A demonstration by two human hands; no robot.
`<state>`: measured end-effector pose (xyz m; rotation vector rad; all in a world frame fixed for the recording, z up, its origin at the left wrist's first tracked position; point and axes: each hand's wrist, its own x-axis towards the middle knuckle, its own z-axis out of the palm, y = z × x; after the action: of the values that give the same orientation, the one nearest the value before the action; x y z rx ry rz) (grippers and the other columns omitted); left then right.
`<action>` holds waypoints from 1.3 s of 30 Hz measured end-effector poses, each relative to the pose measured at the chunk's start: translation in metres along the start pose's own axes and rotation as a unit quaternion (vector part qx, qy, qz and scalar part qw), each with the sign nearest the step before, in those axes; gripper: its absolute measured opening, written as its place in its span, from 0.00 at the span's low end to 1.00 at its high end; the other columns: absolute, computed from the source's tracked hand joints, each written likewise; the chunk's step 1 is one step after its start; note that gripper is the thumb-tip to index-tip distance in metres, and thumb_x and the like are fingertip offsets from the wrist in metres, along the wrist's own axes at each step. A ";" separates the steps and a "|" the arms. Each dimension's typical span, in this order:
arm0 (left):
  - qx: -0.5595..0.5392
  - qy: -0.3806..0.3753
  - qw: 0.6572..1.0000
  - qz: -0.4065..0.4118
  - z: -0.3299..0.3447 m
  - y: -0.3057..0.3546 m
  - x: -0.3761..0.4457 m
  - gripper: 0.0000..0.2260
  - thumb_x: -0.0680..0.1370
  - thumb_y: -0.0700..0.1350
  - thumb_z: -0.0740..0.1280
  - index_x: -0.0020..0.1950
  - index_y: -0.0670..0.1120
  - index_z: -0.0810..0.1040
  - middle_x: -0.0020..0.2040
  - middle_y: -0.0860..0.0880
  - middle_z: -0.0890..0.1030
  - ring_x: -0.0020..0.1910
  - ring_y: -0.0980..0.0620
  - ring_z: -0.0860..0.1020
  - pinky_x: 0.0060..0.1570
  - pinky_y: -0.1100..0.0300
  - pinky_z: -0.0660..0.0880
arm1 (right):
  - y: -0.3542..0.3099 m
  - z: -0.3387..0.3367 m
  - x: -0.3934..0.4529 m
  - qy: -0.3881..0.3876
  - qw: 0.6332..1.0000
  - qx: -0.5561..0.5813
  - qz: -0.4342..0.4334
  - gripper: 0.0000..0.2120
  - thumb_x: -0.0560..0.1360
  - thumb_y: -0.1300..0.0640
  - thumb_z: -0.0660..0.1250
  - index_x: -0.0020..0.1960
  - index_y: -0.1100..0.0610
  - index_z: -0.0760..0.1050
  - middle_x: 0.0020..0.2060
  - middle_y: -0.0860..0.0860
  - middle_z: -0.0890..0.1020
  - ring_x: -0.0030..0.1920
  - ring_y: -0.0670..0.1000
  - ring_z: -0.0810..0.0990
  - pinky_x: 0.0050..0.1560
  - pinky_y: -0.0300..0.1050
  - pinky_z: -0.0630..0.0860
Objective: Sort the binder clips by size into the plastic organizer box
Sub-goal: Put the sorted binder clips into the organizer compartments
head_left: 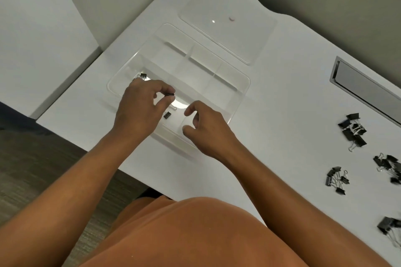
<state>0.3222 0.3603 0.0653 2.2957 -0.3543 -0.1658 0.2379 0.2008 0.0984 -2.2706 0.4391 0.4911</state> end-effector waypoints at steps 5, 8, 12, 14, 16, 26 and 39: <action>0.024 -0.009 0.999 0.040 0.006 0.001 0.011 0.09 0.82 0.47 0.71 0.62 0.53 0.84 0.60 0.53 0.82 0.58 0.48 0.77 0.58 0.51 0.76 | 0.002 -0.010 -0.009 -0.014 0.999 0.041 0.012 0.15 0.79 0.62 0.65 0.63 0.51 0.71 0.46 0.46 0.77 0.40 0.45 0.75 0.34 0.38 0.67; -0.036 0.037 0.999 0.015 -0.002 0.005 0.008 0.09 0.82 0.45 0.69 0.61 0.53 0.84 0.57 0.57 0.80 0.47 0.59 0.78 0.48 0.68 0.74 | -0.004 -0.016 -0.008 0.031 0.997 0.067 -0.035 0.15 0.81 0.63 0.64 0.64 0.49 0.74 0.50 0.46 0.81 0.46 0.45 0.80 0.38 0.36 0.73; -0.087 0.069 0.994 -0.026 -0.004 0.007 -0.003 0.11 0.81 0.41 0.67 0.56 0.57 0.82 0.54 0.58 0.81 0.45 0.64 0.77 0.44 0.76 0.71 | -0.016 -0.011 0.007 0.079 0.989 0.060 -0.111 0.14 0.81 0.62 0.67 0.65 0.51 0.76 0.53 0.48 0.85 0.50 0.47 0.83 0.51 0.39 0.79; -0.095 0.078 0.992 -0.026 -0.002 0.011 -0.011 0.11 0.81 0.40 0.67 0.55 0.57 0.82 0.53 0.58 0.80 0.45 0.62 0.77 0.44 0.76 0.71 | -0.017 -0.001 0.018 0.081 0.987 0.018 -0.135 0.15 0.81 0.62 0.68 0.66 0.51 0.75 0.55 0.49 0.85 0.49 0.48 0.84 0.50 0.43 0.80; -0.101 0.083 0.991 -0.021 0.001 0.015 -0.019 0.11 0.81 0.39 0.67 0.55 0.56 0.81 0.53 0.57 0.80 0.45 0.62 0.77 0.45 0.74 0.71 | -0.017 0.007 0.024 0.075 0.988 -0.011 -0.136 0.18 0.80 0.61 0.71 0.69 0.52 0.75 0.59 0.50 0.85 0.52 0.49 0.84 0.49 0.43 0.76; -0.134 0.012 0.990 0.049 0.045 0.056 -0.054 0.10 0.80 0.35 0.67 0.54 0.49 0.82 0.51 0.53 0.81 0.47 0.56 0.79 0.45 0.66 0.74 | 0.048 -0.014 -0.043 0.157 0.978 0.115 -0.069 0.11 0.82 0.59 0.69 0.63 0.52 0.81 0.59 0.45 0.84 0.59 0.42 0.80 0.61 0.33 0.72; -0.110 -0.231 0.928 0.270 0.176 0.189 -0.096 0.12 0.78 0.35 0.71 0.51 0.52 0.83 0.47 0.62 0.80 0.44 0.54 0.79 0.40 0.63 0.74 | 0.210 -0.066 -0.165 0.330 0.901 0.265 0.089 0.08 0.82 0.58 0.67 0.57 0.51 0.84 0.51 0.41 0.86 0.55 0.40 0.82 0.58 0.34 0.77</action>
<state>0.1521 0.1442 0.0857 1.8394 -1.1323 -0.4423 0.0142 0.0411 0.0903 -1.8078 0.9916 -0.3187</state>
